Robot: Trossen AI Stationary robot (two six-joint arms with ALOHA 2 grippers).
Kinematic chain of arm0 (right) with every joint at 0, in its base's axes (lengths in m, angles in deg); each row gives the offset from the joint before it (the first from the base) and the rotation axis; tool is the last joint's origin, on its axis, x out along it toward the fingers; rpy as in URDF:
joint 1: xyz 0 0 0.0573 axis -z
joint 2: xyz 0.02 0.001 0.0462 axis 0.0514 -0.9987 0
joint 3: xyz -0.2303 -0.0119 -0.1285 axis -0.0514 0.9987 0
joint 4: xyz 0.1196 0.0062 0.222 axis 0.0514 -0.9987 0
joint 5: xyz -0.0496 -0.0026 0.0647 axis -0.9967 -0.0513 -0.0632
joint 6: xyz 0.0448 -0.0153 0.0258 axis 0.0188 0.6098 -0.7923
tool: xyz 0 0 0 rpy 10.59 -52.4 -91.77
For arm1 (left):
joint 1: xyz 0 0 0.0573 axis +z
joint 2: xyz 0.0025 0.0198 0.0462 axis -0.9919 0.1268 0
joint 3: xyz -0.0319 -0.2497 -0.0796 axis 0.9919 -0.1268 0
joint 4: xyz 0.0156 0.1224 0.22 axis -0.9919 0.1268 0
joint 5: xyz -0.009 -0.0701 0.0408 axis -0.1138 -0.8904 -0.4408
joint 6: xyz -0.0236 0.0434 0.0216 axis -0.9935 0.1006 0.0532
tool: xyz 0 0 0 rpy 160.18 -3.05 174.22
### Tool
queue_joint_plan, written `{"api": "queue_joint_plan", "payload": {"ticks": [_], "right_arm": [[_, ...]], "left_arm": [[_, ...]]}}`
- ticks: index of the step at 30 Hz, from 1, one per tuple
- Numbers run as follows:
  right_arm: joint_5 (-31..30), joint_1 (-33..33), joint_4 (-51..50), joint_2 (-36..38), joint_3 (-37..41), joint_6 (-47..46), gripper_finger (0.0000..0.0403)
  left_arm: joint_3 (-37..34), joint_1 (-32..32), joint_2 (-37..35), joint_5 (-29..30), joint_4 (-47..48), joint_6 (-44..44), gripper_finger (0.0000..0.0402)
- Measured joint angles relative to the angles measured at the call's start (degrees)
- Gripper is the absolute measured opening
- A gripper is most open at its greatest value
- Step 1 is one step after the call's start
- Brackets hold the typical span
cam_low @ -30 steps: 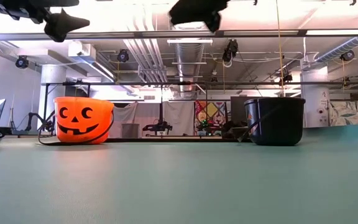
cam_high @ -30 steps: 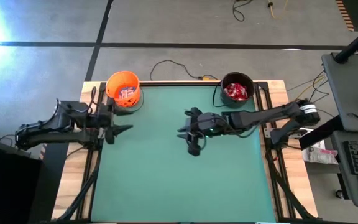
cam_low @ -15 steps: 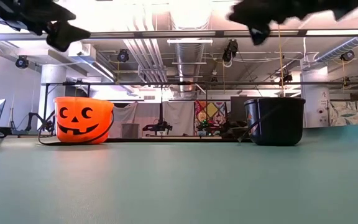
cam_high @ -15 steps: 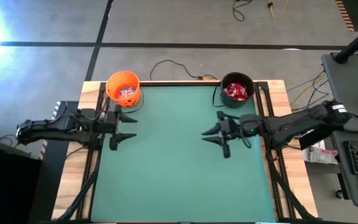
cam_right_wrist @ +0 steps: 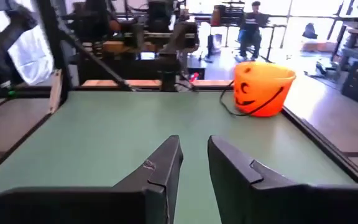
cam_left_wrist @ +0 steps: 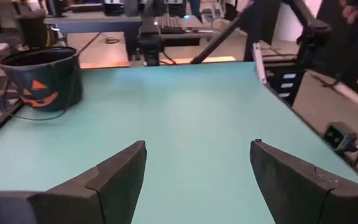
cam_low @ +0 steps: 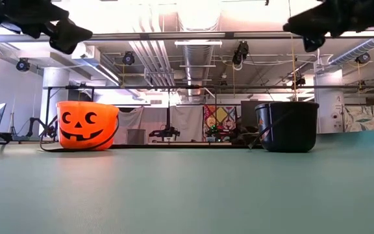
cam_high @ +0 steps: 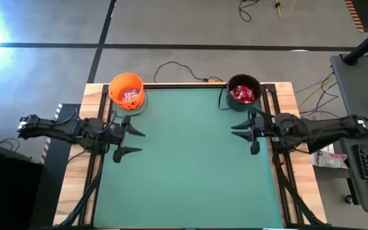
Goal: Sort candy by brand, put in halloween buckets
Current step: Return to Home Position
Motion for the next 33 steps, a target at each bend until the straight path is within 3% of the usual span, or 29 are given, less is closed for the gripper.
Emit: {"api": "queue_joint_plan", "payload": {"ticks": [8,13,18,21,30,33], "right_arm": [[6.58,0.11,1.33,9.07,6.95,0.7,0.0072],[6.13,0.11,1.29,16.64,10.17,0.68,0.008],[5.74,0.11,1.08,23.6,12.81,2.0,0.0086],[5.69,0.11,-0.75,27.32,13.24,2.13,0.0086],[6.21,0.11,-2.75,27.76,12.81,4.67,0.0072],[6.22,0.11,0.01,27.67,13.16,6.25,0.007]], "left_arm": [[-0.02,3.6,-0.77,0.38,-2.68,1.84,0.0272],[-0.04,7.39,-0.09,0.27,-4.15,1.78,0.0272],[-0.04,9.49,0.48,-5.83,-5.19,3.51,0.0272],[-0.04,10.18,0.21,-6.01,-5.16,3.79,0.0272],[-0.67,12.02,-0.07,-5.72,-5.14,5.06,0.0272],[-3.41,12.43,-0.07,-5.7,-9.51,4.78,0.0272]]}}
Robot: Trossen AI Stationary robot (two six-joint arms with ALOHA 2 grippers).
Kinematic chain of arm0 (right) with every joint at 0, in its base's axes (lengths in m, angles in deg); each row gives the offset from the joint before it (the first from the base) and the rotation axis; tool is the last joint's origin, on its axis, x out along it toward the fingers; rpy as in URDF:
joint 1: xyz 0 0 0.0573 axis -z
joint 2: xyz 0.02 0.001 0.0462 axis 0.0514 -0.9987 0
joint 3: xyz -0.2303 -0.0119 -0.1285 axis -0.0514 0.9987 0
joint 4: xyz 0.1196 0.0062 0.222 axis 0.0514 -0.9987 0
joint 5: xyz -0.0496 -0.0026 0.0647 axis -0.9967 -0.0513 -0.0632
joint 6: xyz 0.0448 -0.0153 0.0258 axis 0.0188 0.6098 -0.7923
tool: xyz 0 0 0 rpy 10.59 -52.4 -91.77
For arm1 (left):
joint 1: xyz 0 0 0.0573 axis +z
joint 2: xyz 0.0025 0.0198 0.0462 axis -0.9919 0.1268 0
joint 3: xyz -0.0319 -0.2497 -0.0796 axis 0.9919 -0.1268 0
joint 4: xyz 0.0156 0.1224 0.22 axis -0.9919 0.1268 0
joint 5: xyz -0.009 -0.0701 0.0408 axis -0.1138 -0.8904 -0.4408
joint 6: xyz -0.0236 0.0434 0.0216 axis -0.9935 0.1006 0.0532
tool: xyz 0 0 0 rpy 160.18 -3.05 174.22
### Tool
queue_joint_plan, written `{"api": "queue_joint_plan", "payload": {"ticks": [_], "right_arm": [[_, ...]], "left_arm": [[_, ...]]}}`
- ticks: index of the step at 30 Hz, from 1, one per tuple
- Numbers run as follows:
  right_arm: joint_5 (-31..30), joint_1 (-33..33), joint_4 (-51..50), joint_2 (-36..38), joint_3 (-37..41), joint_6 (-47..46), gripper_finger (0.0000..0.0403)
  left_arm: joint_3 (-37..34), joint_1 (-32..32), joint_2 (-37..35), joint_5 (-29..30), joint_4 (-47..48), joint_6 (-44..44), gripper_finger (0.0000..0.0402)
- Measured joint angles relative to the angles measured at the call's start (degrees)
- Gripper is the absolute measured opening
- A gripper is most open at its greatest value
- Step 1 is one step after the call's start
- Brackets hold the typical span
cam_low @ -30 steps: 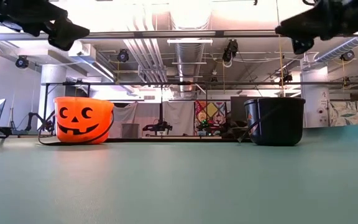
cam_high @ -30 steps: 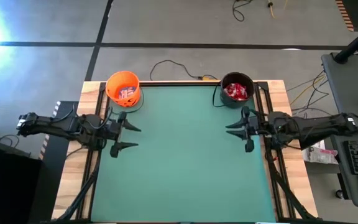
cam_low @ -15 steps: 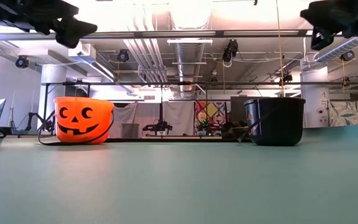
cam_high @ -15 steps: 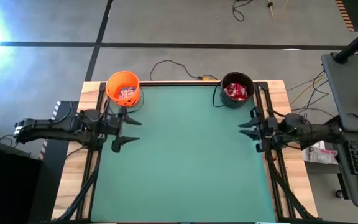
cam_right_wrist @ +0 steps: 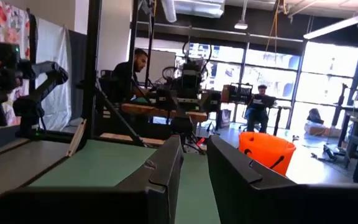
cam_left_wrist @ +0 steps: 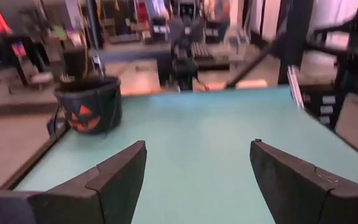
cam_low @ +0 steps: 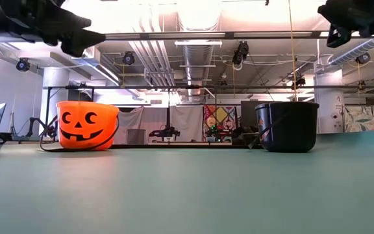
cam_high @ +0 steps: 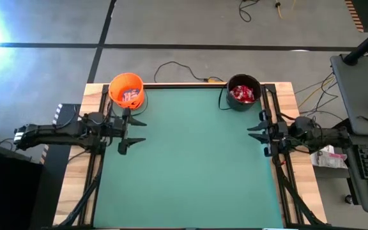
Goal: Sort candy by brand, put in halloween buckets
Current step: Return to Home Position
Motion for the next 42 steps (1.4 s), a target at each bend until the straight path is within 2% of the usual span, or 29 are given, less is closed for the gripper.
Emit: {"api": "queue_joint_plan", "payload": {"ticks": [4,6,9,14,19,22,27,29,32,36,42], "right_arm": [[0.0,0.0,-0.04,0.1,0.02,0.33,0.0074],[-0.02,0.0,-0.03,0.1,0.09,0.38,0.0077],[-0.4,0.0,0.06,-0.07,0.35,0.96,0.0082],[-1.53,0.0,0.11,-1.04,1.44,0.17,0.0086],[-1.51,0.0,1.43,-0.93,1.92,-0.3,0.0081],[-1.49,0.0,1.34,-0.02,1.96,-0.14,0.0076],[0.36,0.0,2.63,0.1,3.12,3.85,0.007],[0.77,0.0,6.16,0.1,5.04,3.14,0.0071],[0.93,0.02,12.92,0.09,9.44,2.38,0.0075],[-1.49,0.0,6.99,-0.02,9.27,-1.61,0.0081],[-1.52,0.02,5.31,0.12,9.29,-0.71,0.0087]], "left_arm": [[-6.82,0.01,0.0,0.01,-15.54,-1.5,0.0272],[-9.41,0.0,-0.01,0.03,-20.04,-1.67,0.0272],[-10.53,0.01,-0.2,0.0,-17.97,-2.6,0.0272],[-10.53,1.08,-1.67,-0.32,-9.47,-2.98,0.0272],[-10.53,3.53,-7.22,1.52,0.3,-2.98,0.0272],[-10.6,3.75,-11.67,1.75,2.92,-2.34,0.0272],[-14.86,3.73,-21.56,2.2,4.09,-1.1,0.0272],[-16.99,3.55,-25.15,5.04,2.27,-1.97,0.0272],[-17.38,3.34,-25.14,7.7,-0.66,-0.94,0.0272],[-16.72,2.76,-24.74,6.33,3.06,-0.41,0.0272],[-18.29,-0.22,-25.03,5.61,-0.79,4.54,0.0272]]}}
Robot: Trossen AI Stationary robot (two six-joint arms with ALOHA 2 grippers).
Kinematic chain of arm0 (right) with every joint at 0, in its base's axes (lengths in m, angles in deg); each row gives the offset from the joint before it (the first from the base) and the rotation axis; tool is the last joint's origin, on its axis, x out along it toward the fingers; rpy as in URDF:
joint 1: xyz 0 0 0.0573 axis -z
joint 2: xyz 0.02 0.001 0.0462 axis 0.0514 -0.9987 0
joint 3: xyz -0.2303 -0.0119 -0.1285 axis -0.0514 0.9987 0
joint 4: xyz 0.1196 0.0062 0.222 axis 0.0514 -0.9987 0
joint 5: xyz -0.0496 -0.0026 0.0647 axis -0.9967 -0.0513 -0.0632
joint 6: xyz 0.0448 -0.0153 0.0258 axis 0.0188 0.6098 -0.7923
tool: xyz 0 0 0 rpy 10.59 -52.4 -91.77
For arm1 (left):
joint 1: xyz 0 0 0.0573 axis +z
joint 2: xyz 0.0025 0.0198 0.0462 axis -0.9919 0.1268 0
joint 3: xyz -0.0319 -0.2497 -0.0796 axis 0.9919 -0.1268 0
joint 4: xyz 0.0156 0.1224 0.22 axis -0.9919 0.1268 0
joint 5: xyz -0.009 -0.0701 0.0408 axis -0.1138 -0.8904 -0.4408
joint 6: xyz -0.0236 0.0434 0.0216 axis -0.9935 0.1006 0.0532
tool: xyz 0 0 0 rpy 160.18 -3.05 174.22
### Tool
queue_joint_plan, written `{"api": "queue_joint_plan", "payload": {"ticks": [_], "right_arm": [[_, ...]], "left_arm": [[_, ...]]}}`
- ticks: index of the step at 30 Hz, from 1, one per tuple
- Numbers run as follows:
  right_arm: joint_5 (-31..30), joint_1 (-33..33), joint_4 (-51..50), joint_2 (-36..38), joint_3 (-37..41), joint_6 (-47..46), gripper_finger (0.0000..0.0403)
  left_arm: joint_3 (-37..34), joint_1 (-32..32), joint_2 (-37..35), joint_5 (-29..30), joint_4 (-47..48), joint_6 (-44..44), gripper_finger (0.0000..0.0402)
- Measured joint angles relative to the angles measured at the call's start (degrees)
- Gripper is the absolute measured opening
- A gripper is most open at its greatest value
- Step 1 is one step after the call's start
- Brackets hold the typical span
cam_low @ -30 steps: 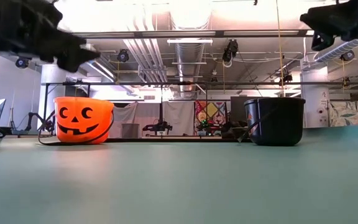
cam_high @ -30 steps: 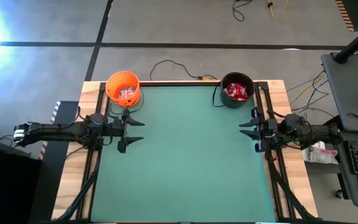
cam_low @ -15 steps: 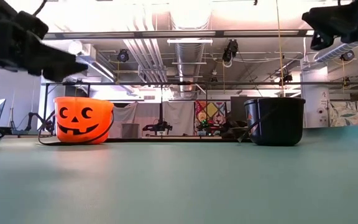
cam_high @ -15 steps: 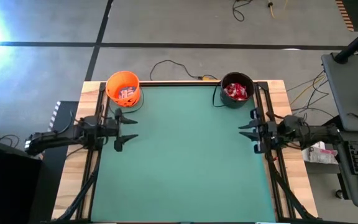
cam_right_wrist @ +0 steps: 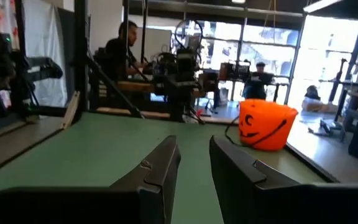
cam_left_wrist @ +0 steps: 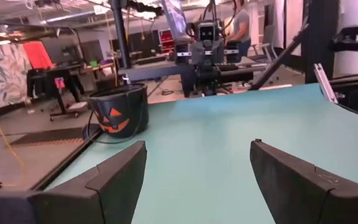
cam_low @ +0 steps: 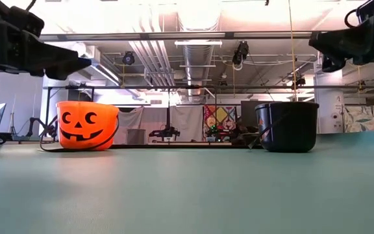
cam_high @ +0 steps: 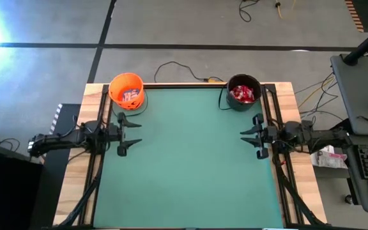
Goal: Sort candy by brand, put in halloween buckets
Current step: Return to Home Position
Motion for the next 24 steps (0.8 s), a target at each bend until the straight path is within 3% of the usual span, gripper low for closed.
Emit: {"api": "queue_joint_plan", "payload": {"ticks": [6,12,16,24], "right_arm": [[-0.56,0.39,-2.17,0.0,0.0,0.17,0.0077],[-1.08,1.13,-7.09,-1.67,-0.04,-0.75,0.0069],[-1.36,1.33,-7.13,-3.84,-0.04,-6.09,0.0069],[-1.38,1.31,-7.24,-6.68,-0.04,-26.01,0.008]], "left_arm": [[-0.07,-0.47,1.54,-0.45,-0.22,-1.36,0.0272],[-0.09,-0.47,4.05,-0.56,-0.22,-10.62,0.0272],[0.17,-0.47,5.43,-0.68,0.12,-12.17,0.0272],[0.56,-0.47,6.98,-0.7,-0.05,-12.13,0.0272]]}}
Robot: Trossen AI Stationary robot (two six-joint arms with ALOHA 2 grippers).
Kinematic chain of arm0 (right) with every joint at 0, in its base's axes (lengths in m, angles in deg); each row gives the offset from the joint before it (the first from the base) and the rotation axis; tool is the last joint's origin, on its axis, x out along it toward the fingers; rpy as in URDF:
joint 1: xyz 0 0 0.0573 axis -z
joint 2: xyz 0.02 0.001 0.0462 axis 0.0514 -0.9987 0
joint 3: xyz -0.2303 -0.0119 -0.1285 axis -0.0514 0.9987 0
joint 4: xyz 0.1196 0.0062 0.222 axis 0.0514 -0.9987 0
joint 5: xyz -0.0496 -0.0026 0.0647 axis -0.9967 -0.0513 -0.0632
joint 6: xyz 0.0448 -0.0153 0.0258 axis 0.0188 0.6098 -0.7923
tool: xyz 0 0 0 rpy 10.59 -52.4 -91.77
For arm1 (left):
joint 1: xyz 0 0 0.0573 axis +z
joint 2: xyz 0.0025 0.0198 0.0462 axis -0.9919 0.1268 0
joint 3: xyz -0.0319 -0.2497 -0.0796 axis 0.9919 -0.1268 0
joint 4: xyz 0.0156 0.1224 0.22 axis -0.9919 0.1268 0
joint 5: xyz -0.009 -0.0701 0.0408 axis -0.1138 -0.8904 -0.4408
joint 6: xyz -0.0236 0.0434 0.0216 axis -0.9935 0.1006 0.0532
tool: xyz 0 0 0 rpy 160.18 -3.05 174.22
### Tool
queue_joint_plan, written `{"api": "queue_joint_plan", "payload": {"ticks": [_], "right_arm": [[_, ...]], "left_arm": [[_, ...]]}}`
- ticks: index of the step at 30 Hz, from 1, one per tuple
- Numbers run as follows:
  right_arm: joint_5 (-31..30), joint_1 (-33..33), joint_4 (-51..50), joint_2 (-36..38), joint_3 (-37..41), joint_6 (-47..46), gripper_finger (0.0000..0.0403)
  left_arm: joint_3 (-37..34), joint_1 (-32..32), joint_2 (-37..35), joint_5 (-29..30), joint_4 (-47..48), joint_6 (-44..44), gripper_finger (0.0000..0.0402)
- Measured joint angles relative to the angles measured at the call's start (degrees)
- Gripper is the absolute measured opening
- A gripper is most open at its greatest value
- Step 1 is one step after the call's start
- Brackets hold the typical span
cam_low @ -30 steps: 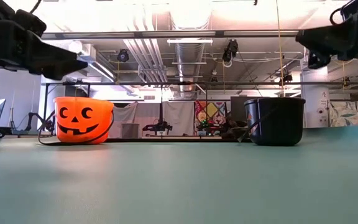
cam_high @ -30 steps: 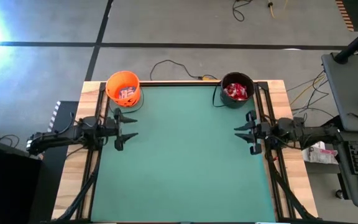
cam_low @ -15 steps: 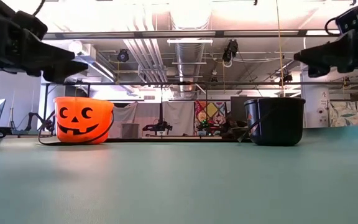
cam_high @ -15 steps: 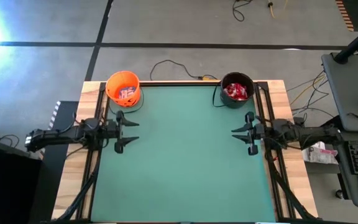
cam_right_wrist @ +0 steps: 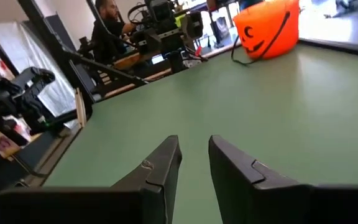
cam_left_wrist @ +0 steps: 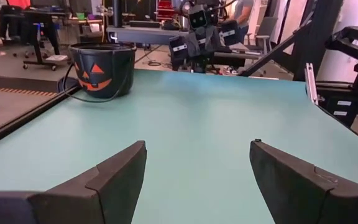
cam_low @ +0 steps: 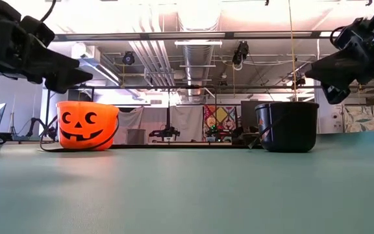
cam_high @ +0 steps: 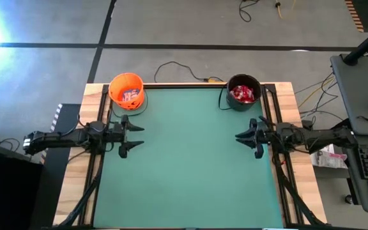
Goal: Sort candy by brand, put in halloween buckets
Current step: Return to Home Position
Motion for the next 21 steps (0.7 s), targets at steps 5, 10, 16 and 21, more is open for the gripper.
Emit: {"api": "queue_joint_plan", "payload": {"ticks": [5,10,16,21], "right_arm": [[-0.02,0.0,-0.04,-0.6,0.0,-2.1,0.0086],[-0.04,0.0,-0.07,-0.57,0.0,-2.14,0.0084],[-0.04,0.0,0.04,-0.57,0.02,-2.13,0.0074],[-0.04,0.0,0.09,-0.57,0.04,-2.13,0.0074]], "left_arm": [[0.0,0.0,0.55,0.01,-0.03,0.04,0.0272],[0.0,0.0,0.89,0.02,-0.05,0.07,0.0272],[0.02,0.0,1.28,0.04,-0.22,0.07,0.0272],[0.04,0.0,1.3,0.04,-0.22,0.07,0.0272]]}}
